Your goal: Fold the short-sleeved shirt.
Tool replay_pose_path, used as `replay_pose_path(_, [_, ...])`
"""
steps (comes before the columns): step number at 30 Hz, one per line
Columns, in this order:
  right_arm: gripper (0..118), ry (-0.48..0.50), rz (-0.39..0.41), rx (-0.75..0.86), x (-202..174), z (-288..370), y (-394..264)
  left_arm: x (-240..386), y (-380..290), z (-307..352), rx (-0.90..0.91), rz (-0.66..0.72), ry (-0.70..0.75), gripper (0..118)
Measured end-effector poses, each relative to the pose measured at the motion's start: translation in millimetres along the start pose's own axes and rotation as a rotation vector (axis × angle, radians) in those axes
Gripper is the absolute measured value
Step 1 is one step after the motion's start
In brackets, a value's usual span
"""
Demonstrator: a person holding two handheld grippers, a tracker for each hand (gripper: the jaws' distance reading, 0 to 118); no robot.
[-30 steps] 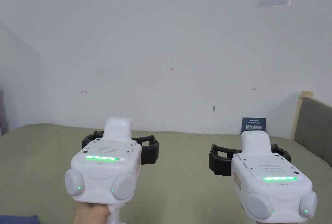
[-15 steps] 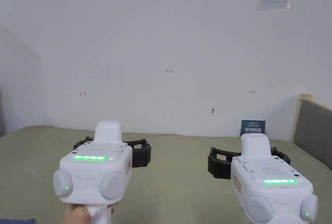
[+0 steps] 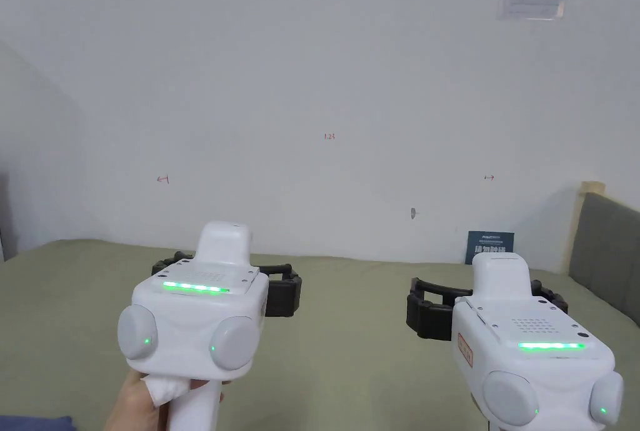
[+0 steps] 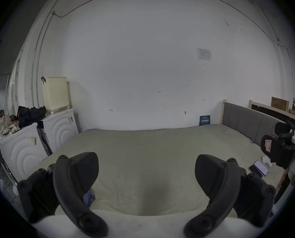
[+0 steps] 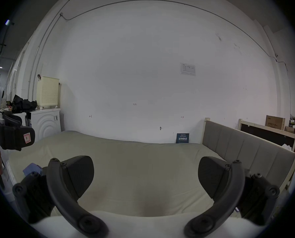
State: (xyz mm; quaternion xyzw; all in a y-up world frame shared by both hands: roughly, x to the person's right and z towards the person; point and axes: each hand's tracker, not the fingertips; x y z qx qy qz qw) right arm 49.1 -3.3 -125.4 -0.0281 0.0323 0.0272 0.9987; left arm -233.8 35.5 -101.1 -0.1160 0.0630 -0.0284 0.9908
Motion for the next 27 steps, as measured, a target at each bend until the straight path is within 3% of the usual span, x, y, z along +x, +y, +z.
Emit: replay_pose_path(27, [118, 0.027, 0.01, -0.009, -4.1, 7.0, -4.7, 8.4, 3.1, 7.1, 0.002, -0.034, 0.02, 115])
